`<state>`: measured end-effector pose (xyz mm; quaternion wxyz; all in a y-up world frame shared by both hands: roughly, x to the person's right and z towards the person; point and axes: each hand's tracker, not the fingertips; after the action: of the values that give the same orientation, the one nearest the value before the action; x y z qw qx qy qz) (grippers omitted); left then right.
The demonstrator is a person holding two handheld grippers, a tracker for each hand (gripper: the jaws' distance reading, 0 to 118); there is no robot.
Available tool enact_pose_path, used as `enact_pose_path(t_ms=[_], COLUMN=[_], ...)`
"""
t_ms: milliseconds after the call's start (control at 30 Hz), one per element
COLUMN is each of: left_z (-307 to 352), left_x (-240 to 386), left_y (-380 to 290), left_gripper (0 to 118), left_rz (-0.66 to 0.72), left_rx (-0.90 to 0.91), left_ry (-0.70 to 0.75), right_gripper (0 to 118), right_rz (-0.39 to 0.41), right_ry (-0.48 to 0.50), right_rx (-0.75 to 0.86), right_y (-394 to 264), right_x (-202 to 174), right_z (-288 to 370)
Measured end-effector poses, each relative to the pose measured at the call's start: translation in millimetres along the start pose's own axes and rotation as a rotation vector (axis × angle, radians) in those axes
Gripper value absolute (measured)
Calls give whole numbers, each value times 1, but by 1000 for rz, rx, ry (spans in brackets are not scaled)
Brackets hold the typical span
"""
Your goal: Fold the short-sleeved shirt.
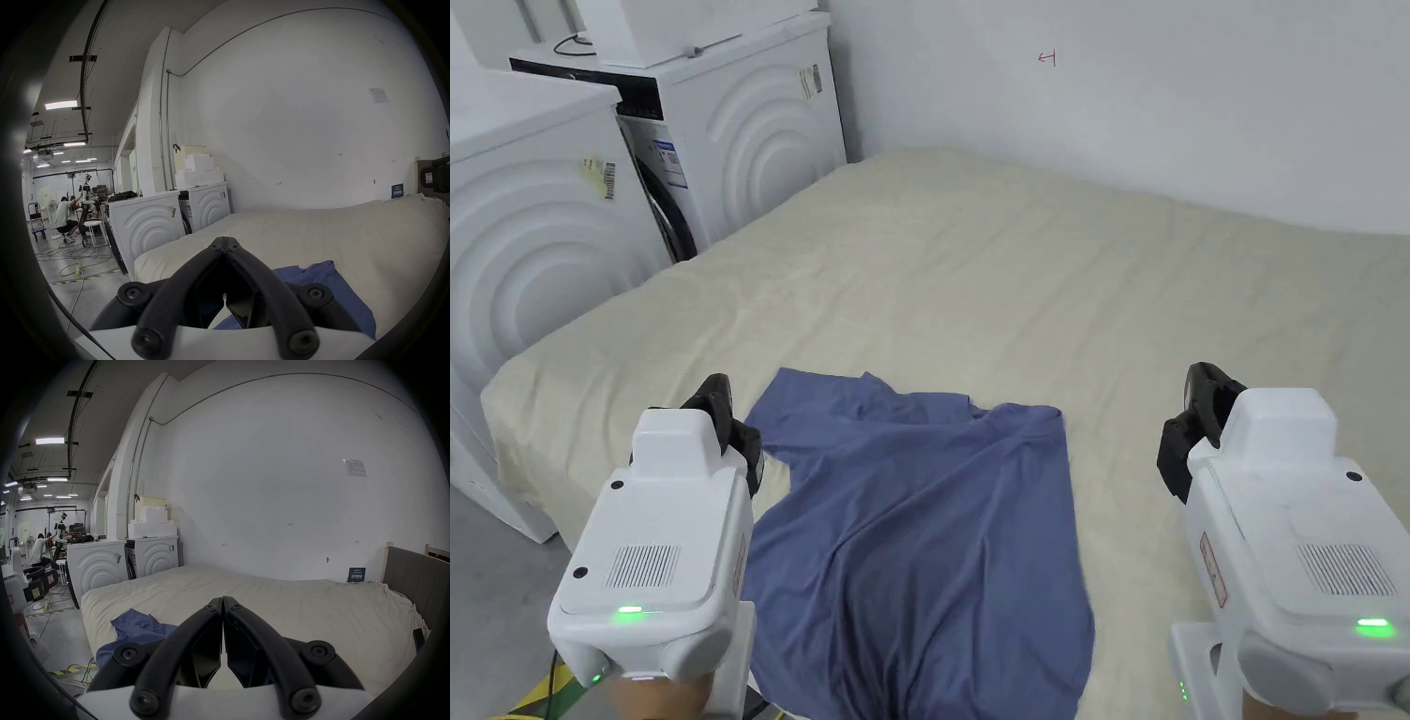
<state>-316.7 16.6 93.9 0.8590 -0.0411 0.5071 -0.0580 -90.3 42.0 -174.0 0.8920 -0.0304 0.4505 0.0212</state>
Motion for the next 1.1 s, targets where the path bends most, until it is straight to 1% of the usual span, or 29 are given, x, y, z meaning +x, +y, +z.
enact_pose_path(t_ms=[100,267,367,467,500,533,600,667,700,733,967,1000,1100], left_z=[-10,-40,-63,-92,-101,-111,-136,-155,-163,-170,-196,-197,-195], left_x=[3,20,39,58,66,70,81,91,97,102,126,130,138], left_y=[-2,-7,-14,-24,-27,-31,-43,-55,-66,-73,-126,-131,-143], left_gripper=[0,0,0,0,5,14,45,80,90,96,97,97,95], left_rz=[20,39,7,-4,-5,18,43,45,32,3,-115,-116,-124], left_rx=[-32,-130,-221,-368,-423,-458,-603,-721,-766,-809,-998,-1017,-1064], left_ry=[-24,-124,-187,-253,-269,-282,-294,-303,-297,-297,-319,-307,-344], right_gripper=[0,0,0,0,0,0,0,0,0,0,0,0,0], right_rz=[4,17,14,16,16,16,19,25,24,23,11,12,12], right_ry=[-7,-33,-54,-77,-85,-90,-105,-115,-121,-125,-166,-171,-187], right_rx=[-4,-15,-26,-35,-41,-45,-58,-70,-78,-85,-142,-148,-168], right_y=[-1,-2,-4,-7,-9,-10,-14,-18,-20,-22,-41,-43,-50], right_x=[3,15,24,33,36,39,44,50,53,55,74,76,82], right_z=[1,1,0,-3,-4,-5,-8,-10,-12,-13,-17,-16,-15])
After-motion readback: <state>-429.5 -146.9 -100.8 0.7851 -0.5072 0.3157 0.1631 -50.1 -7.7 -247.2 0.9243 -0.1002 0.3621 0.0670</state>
